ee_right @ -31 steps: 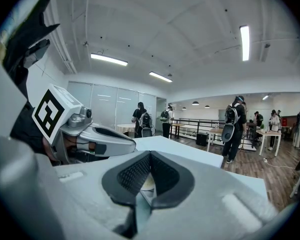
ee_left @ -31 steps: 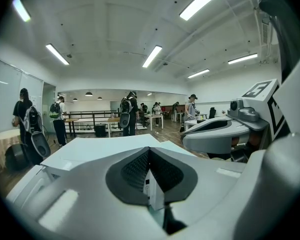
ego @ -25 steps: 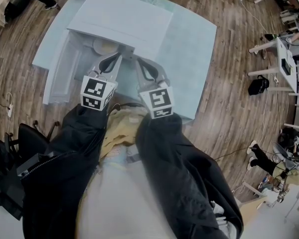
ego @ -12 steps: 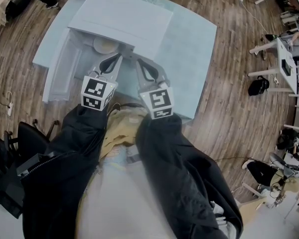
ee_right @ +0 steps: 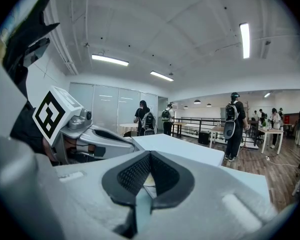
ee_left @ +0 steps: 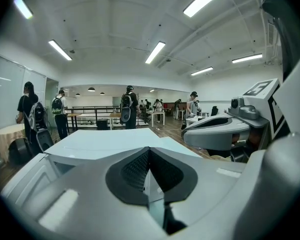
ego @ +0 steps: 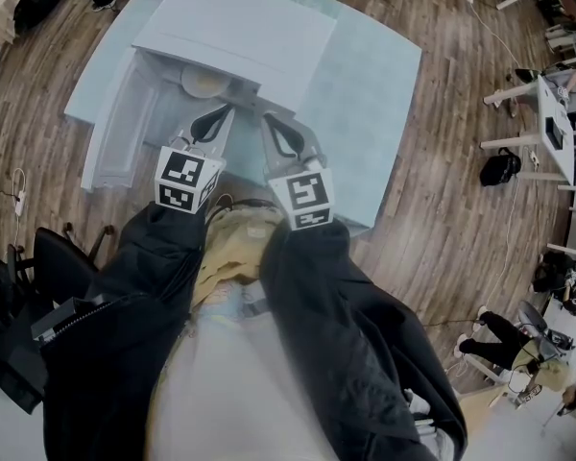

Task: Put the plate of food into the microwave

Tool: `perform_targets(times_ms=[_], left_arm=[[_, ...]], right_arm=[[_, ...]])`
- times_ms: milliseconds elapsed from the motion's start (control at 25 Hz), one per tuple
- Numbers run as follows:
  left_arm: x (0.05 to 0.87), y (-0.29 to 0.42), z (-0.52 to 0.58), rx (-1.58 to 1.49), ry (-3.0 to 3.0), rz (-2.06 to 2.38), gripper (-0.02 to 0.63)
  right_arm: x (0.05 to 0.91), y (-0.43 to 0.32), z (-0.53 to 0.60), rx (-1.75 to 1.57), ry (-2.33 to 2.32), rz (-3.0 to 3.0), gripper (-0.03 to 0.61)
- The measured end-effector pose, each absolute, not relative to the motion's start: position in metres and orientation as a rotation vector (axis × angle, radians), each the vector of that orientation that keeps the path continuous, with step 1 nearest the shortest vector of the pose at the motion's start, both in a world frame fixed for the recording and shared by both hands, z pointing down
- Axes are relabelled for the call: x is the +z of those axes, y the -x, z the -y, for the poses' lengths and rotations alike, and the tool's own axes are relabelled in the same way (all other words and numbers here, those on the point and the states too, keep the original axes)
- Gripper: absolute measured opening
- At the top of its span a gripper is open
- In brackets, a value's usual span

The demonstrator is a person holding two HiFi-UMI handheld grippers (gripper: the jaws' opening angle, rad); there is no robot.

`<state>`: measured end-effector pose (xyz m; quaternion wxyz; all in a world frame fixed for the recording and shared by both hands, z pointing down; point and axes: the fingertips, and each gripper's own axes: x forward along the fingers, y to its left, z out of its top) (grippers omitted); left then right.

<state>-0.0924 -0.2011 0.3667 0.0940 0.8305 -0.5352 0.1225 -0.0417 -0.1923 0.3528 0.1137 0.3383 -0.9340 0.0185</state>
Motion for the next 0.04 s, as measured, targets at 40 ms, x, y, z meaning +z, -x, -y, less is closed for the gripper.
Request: perform_targets(times_ms=[40], left_arm=[[0.3676, 0.0929, 0.2008, 0.364, -2.461, 1.588, -0.002]], right_arm=[[0.3536, 0.0419, 0.1921, 0.056, -0.99, 2.739, 0.002]])
